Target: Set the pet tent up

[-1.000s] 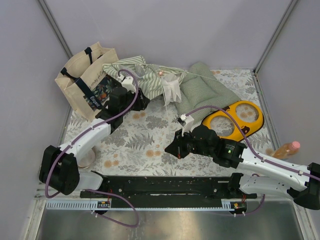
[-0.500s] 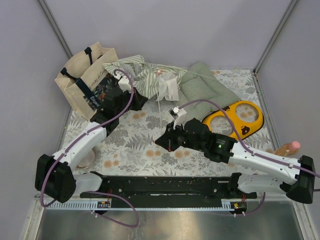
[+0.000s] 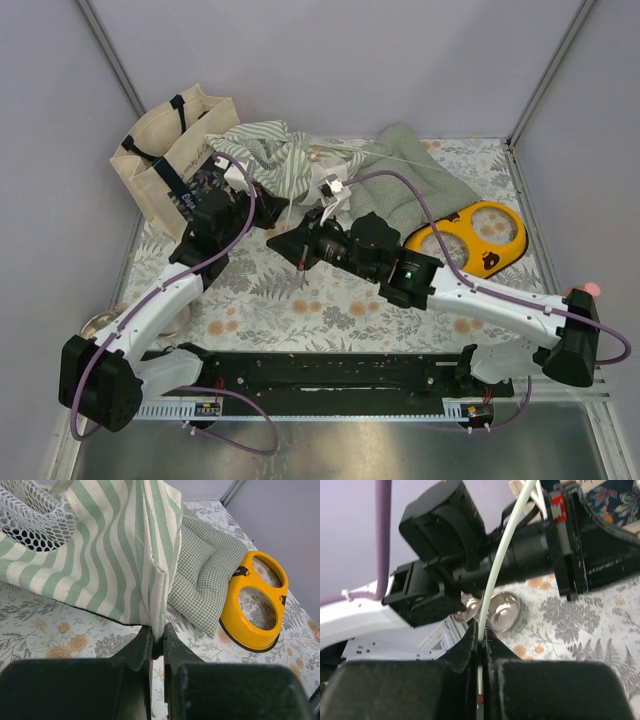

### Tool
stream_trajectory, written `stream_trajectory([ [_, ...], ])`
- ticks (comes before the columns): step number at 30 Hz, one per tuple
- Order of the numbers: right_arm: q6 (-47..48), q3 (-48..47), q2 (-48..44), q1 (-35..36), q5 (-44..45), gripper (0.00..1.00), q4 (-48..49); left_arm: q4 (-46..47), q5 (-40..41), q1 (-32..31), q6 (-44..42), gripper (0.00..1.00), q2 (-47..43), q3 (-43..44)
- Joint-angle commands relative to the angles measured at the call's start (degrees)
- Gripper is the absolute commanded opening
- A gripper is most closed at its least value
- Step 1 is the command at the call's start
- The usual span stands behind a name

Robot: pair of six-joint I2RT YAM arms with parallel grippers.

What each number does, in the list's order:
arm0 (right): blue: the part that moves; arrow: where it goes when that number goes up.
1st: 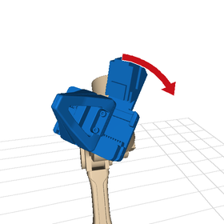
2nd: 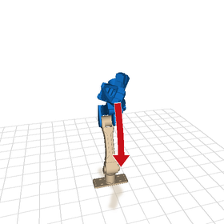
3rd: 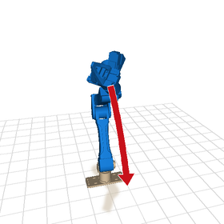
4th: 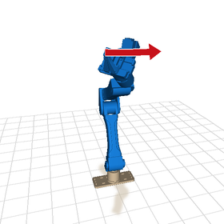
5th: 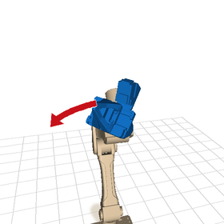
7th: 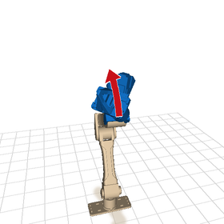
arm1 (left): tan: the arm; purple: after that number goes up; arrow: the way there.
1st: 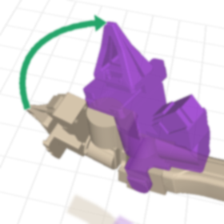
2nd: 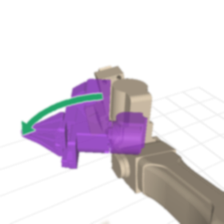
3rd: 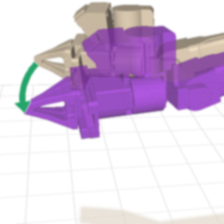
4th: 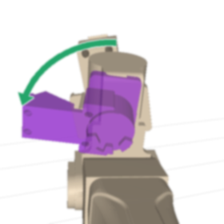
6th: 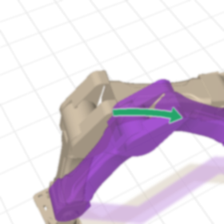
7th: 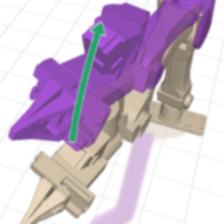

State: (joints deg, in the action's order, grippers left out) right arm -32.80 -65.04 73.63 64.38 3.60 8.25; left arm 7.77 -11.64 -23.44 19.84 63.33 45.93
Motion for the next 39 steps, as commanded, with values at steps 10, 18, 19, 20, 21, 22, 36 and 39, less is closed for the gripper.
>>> stream_trajectory([
  [10, 6.95, -12.04, 12.5, -14.27, 12.84, 0.0, 13.63, -6.98, -3.4, -0.73, -2.08, 0.0, -4.35, -3.13],
  [18, 9.06, -6.96, 11.63, -15.34, 3.37, 0.0, 10.12, -7.42, -1.54, -0.73, -1.9, 0.0, -3.83, -2.87],
  [19, 9.33, -5.29, 11.11, -15.25, 1.78, 0.0, 9.25, -7.33, -1.46, -0.64, -1.99, 0.0, -3.74, -2.52],
  [20, 9.76, -3.28, 10.06, -15.16, -0.15, 0.0, 8.8, -7.33, -1.46, -0.55, -1.99, 0.0, -3.65, -2.17],
  [21, 10.29, -1.6, 9.26, -15.07, -1.91, 0.0, 8.36, -7.33, -1.46, -0.38, -1.99, 0.0, -3.39, -1.55],
  [22, 11.17, 0.24, 8.12, -14.81, -3.4, 0.0, 7.49, -7.33, -1.54, -0.2, -1.91, 0.0, -3.22, -0.94],
  [36, 10.48, 10.28, 6.44, -11.21, -4.56, 0.0, 7.56, -6.45, -7.34, -0.11, -3.93, 0.0, -0.84, 3.64],
  [39, 7.66, 9.14, 9.16, -11.21, -4.21, 0.0, 9.32, -5.84, -8.22, -0.11, -4.19, 0.0, -1.19, 3.11],
])
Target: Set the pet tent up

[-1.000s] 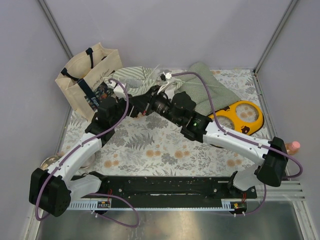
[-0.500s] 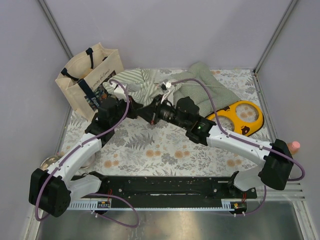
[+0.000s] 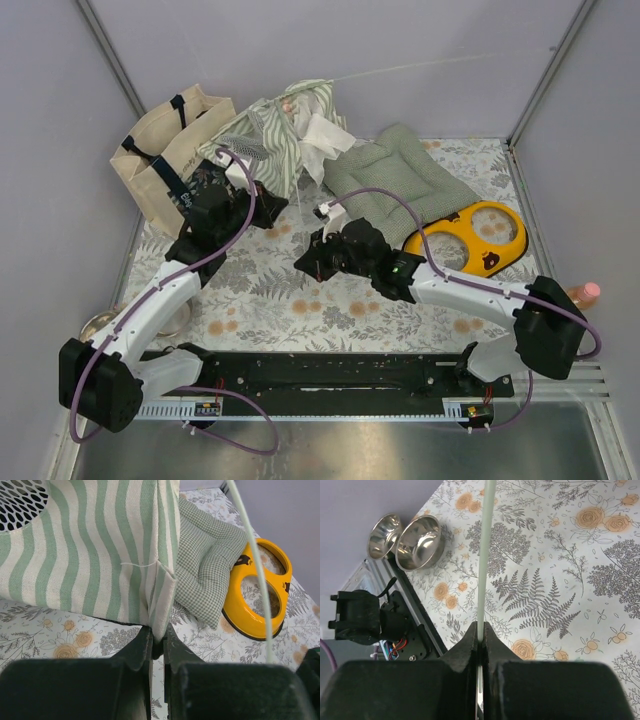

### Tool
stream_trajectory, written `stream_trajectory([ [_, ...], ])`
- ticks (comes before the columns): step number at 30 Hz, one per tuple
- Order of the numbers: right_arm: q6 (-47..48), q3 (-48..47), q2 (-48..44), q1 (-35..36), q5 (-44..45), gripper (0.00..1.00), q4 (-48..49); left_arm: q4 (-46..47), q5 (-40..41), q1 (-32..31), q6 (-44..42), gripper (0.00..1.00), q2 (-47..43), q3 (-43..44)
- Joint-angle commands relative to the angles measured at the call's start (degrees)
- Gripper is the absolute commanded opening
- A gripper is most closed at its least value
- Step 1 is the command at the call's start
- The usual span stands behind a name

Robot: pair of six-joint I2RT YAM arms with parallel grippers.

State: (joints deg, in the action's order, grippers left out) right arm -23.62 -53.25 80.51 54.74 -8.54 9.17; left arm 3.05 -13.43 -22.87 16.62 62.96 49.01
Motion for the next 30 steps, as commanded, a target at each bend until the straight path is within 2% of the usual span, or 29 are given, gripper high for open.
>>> stream_trajectory([
  [1, -1.78, -3.43, 2.98, -1.57, 7.92, 0.0, 8.76, -1.03, -6.78, -0.68, -0.8, 0.0, -0.91, -0.32],
  [7, -2.75, -9.93, 4.83, -2.27, 9.77, 0.0, 10.16, -1.2, -8.01, -0.68, -1.06, 0.0, -0.91, -2.78],
  [16, -11.09, -17.23, 7.2, -7.63, 9.76, 0.0, 17.45, -4.54, -8.37, -0.68, -2.12, 0.0, -2.22, -3.93],
  [23, -13.91, -19.6, 6.85, -11.58, 13.89, 0.0, 21.41, -9.63, -6.43, -0.68, 0.77, 0.0, -2.75, -2.79],
  [30, -15.23, -24.18, 9.05, -12.29, 16.27, 0.0, 22.91, -11.13, -6.35, -0.68, 3.94, 0.0, -2.75, -3.22],
])
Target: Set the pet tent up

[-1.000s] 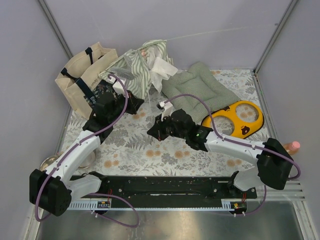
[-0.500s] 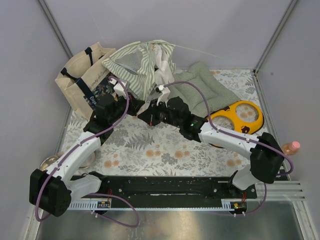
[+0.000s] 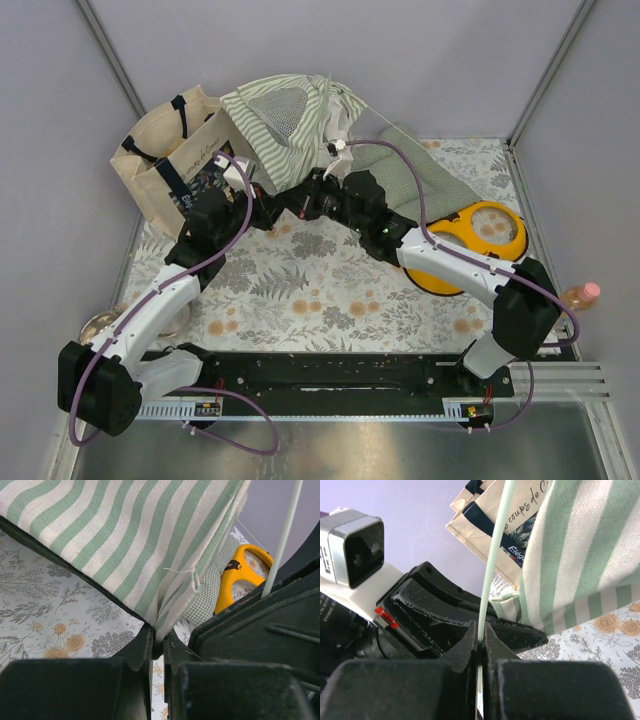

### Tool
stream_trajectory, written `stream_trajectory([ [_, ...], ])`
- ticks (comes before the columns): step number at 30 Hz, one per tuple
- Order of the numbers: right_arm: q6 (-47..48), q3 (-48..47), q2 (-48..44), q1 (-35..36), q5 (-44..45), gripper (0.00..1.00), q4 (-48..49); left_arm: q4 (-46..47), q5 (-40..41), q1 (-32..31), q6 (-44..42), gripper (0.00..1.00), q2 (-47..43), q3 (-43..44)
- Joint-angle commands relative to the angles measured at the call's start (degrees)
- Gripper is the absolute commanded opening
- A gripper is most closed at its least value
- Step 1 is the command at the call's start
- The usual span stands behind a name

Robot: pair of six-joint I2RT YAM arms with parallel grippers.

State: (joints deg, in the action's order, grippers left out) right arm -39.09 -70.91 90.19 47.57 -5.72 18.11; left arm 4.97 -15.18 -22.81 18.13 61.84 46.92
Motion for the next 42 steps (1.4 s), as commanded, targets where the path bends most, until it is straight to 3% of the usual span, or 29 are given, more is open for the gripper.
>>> stream_trajectory([
  [1, 0.07, -6.6, -0.72, -5.21, 13.62, 0.0, 14.15, -13.23, -4.42, -0.75, 2.35, 0.0, -1.47, -1.04],
  [11, 6.13, -10.2, -2.65, -6.09, 18.28, 0.0, 12.3, -17.45, -2.31, -0.75, 0.24, 0.0, -0.41, -1.91],
  [20, 5.69, -11.26, -2.3, -6.61, 18.9, 0.0, 12.39, -21.14, -2.93, -0.66, 3.14, 0.0, 0.38, 0.9],
  [32, 7.97, -17.24, 0.51, -6.7, 20.3, 0.0, 11.07, -21.06, -2.92, -0.66, 2.96, 0.0, -0.41, -4.73],
  [42, 5.7, -13.64, 1.83, -6.61, 16.18, 0.0, 10.63, -21.15, -5.21, -0.22, 14.2, 0.0, 1.35, 2.38],
])
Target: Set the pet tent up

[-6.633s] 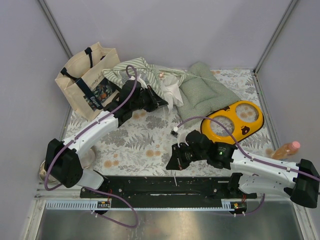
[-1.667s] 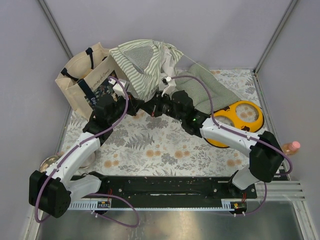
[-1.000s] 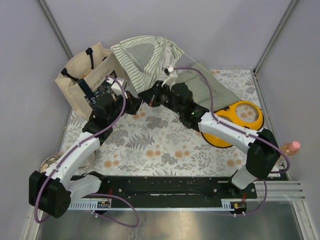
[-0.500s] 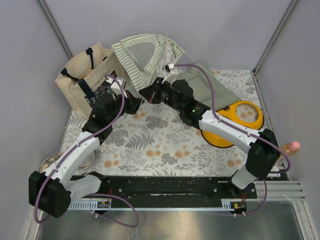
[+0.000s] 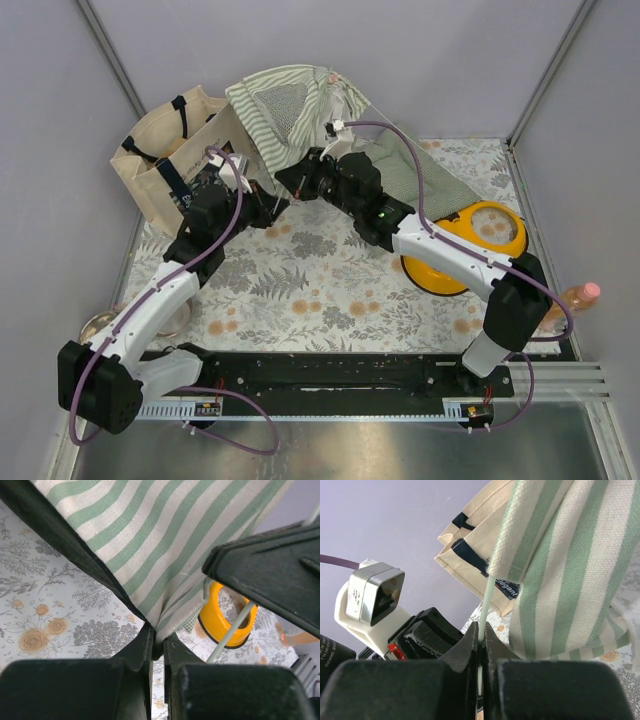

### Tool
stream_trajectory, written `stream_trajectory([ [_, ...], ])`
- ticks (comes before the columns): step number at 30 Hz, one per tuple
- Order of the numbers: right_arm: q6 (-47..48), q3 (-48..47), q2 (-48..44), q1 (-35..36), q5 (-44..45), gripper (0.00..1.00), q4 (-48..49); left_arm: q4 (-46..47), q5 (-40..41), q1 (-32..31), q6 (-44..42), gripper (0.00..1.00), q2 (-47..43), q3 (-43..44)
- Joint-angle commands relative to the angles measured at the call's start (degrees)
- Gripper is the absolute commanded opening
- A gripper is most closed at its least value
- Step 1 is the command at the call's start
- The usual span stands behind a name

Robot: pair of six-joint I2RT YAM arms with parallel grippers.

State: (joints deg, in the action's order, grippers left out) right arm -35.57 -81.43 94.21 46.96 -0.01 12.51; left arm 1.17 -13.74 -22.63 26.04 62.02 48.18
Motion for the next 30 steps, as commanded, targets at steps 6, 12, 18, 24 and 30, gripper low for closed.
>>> stream_trajectory([
  [6, 2.87, 1.0, -2.28, -3.11, 7.75, 0.0, 14.12, -17.08, -4.02, 0.04, 8.67, 0.0, 3.63, 5.78],
  [12, 2.88, 5.49, -5.0, -1.87, 4.5, 0.2, 10.08, -16.99, -3.14, 0.31, 8.5, 0.0, 5.57, 6.66],
  [18, 1.65, 7.6, -6.76, -1.52, 2.39, 0.5, 6.12, -15.76, -3.22, 0.48, 8.41, 0.0, 6.36, 6.75],
  [24, -1.07, 10.14, -8.6, -1.26, -1.55, 0.71, 4.19, -15.14, -2.61, 0.4, 7.88, 0.0, 6.97, 6.84],
  [30, -3.1, 13.22, -10.63, -0.56, -5.26, 0.76, 1.82, -15.14, -2.44, 0.4, 6.65, 0.0, 7.5, 7.45],
])
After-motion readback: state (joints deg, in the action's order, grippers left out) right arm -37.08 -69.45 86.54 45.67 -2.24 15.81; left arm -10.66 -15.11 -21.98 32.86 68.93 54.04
